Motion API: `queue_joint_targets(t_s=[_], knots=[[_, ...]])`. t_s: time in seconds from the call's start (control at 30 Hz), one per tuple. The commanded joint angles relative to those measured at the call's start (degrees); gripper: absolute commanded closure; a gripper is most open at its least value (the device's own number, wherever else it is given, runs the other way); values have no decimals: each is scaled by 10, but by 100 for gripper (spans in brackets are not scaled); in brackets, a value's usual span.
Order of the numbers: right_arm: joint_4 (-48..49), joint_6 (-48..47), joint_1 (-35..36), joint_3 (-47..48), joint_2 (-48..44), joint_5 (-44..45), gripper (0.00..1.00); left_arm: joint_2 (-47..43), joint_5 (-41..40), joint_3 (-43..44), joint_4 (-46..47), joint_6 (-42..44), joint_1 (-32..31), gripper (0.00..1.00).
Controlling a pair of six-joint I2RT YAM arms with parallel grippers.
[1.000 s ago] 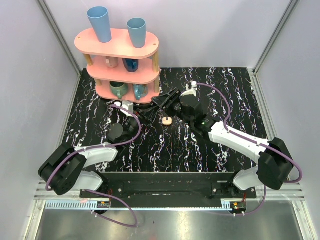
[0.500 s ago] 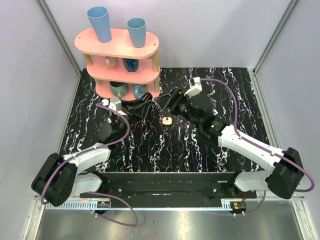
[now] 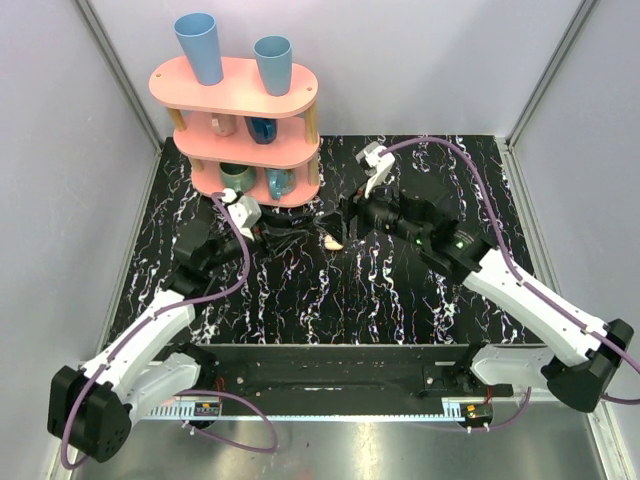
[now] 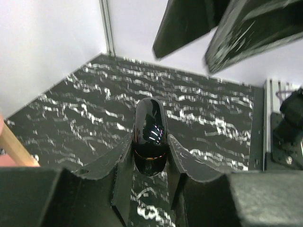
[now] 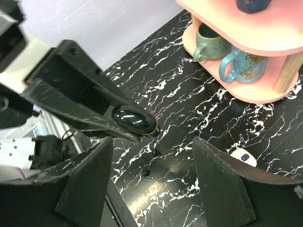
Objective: Insert the wireless bluetooth earbuds into the charging case
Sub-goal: Open the charging case.
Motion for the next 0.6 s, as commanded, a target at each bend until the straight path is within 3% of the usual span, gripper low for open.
queue_joint_targets(t_s=[0.0,0.57], knots=[[-86,-76,-3,33,-31,-67,28,-33,40,21,-159,100,4,100],[-114,-104,-3,40,42,-142,43,-26,88,32,-139,72,3,100]])
